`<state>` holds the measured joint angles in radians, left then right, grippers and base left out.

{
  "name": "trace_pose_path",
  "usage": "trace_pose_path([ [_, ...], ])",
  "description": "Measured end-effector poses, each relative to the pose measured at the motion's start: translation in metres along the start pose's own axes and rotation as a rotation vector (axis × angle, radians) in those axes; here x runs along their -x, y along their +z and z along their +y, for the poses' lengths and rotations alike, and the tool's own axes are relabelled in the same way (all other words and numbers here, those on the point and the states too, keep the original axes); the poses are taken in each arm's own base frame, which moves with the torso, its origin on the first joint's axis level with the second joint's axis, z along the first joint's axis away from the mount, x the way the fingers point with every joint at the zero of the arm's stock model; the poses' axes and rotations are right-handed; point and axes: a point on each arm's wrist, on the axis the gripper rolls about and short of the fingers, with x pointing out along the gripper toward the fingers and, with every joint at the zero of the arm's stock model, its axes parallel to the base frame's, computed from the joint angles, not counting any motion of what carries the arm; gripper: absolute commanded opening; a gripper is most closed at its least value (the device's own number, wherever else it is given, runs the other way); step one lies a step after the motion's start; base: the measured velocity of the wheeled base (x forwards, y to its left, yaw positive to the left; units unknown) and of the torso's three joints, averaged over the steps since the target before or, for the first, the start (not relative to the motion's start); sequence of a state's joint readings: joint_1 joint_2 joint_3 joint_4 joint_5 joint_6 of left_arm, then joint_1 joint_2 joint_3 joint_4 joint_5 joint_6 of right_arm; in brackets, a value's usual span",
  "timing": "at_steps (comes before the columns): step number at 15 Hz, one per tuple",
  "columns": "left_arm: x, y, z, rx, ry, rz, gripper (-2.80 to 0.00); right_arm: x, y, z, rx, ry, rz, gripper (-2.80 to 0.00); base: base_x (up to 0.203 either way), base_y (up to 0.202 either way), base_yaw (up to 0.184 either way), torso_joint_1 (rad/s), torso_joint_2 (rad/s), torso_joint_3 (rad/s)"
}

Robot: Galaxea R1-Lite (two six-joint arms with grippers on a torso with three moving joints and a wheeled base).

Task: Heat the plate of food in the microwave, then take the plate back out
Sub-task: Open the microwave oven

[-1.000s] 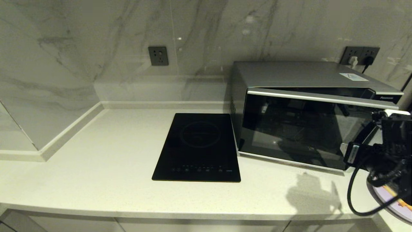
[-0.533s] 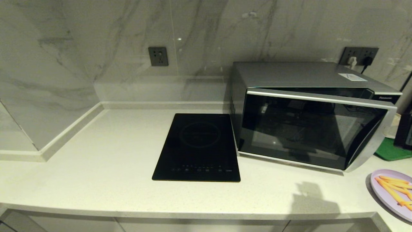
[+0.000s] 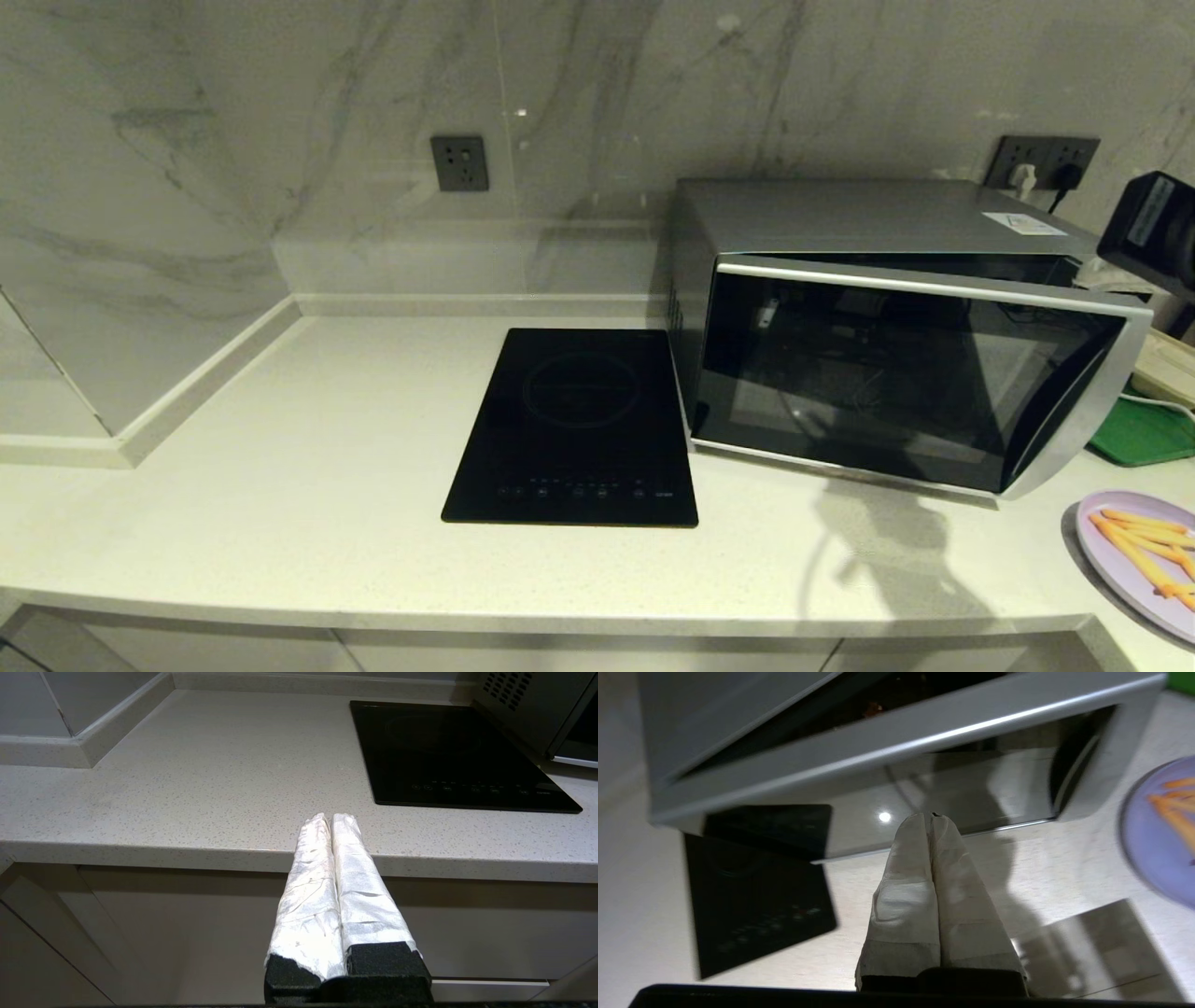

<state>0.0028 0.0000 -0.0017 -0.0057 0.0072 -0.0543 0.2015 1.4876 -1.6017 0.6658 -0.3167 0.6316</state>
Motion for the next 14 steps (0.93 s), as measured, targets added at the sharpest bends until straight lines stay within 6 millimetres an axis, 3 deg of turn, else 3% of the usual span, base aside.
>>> trace_pose_path([
  [3,0.000,0.000,0.000,0.000,0.000,0.000,-2.80,-0.023,0.020,0.008,-0.116,-0.005,0.044,-2.80,0.000,0.000,0.000,0.000,0.00,0.000],
  [7,0.000,0.000,0.000,0.000,0.000,0.000,-2.80,-0.061,0.040,0.004,-0.197,-0.045,0.044,-2.80,0.000,0.000,0.000,0.000,0.00,0.000],
  [14,0.000,0.000,0.000,0.000,0.000,0.000,-2.80,-0.100,0.051,-0.011,-0.233,-0.086,0.068,-2.80,0.000,0.000,0.000,0.000,0.00,0.000],
])
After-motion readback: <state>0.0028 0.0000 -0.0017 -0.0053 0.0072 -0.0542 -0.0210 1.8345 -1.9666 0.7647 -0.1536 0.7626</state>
